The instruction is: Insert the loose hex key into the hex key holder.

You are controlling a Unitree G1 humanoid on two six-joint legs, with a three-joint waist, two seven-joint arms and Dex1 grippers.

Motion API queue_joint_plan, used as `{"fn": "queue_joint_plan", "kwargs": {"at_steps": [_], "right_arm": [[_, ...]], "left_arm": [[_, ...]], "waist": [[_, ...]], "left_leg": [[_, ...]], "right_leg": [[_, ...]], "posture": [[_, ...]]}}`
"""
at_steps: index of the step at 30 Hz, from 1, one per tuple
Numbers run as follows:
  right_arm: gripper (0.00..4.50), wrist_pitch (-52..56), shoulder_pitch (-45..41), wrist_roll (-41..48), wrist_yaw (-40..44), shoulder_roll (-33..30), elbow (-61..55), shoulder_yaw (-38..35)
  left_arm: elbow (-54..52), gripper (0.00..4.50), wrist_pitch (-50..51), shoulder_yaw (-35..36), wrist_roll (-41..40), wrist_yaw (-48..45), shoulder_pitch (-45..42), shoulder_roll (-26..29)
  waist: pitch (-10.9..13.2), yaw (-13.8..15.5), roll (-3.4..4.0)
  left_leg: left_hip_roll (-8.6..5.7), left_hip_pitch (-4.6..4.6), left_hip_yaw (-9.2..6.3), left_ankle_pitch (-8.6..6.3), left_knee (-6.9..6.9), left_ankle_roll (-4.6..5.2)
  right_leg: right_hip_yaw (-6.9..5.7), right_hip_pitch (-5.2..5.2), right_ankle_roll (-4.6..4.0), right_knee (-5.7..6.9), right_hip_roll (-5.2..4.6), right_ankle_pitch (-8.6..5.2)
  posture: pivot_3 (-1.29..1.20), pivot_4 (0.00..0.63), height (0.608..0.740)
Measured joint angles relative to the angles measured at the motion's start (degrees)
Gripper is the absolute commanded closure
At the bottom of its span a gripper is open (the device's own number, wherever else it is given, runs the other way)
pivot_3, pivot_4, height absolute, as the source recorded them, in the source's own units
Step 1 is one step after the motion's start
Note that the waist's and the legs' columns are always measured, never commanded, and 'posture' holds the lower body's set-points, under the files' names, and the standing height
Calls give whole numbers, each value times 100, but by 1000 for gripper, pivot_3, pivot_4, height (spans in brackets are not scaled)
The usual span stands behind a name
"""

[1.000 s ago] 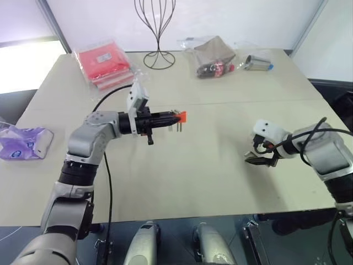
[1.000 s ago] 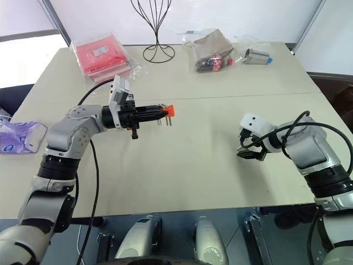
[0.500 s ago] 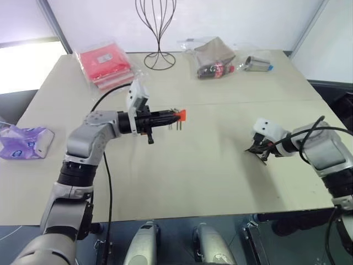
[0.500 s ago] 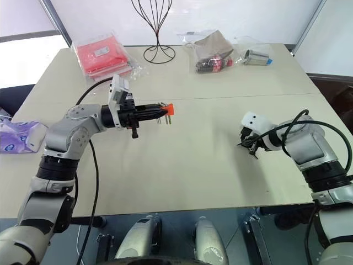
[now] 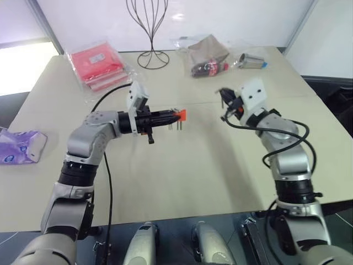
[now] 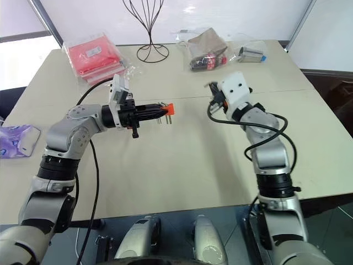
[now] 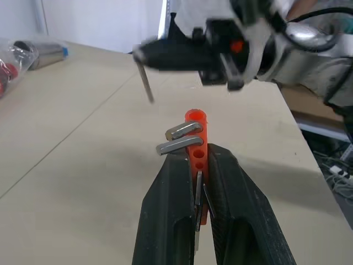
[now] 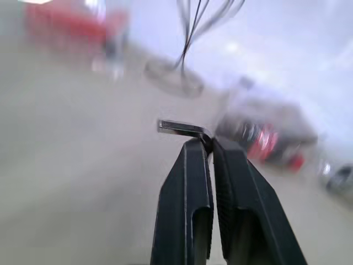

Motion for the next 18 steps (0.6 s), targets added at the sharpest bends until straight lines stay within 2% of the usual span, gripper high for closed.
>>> {"fn": "queue_joint_plan", "kwargs": {"at_steps": [3,6,18], "right_arm": [[4418,-584,0,-263,-559,400,-442,220],[4418,-809,5,-348,-686,542,-564,466],[4418,-529,182,39,-41,521,-975,923]], "left_arm": [[128,4500,-4,-2,21,-30,-16,8],[212,4500,-35,-30,83,-40,-57,7],[377,4500,-130,-46,211,-86,-190,1]], "waist": [[0,47,0],[0,104,0],[0,117,0]], "left_leg": [[-5,-8,0,1,6,-1],[-5,-8,1,1,8,-1],[-3,-8,-2,1,6,-1]], "right_leg": [[-2,-4,1,-1,-4,0],[-2,-3,1,0,-3,1],[-4,-4,0,0,1,0]], "posture": [[0,150,740],[0,150,740],[0,150,740]]}}
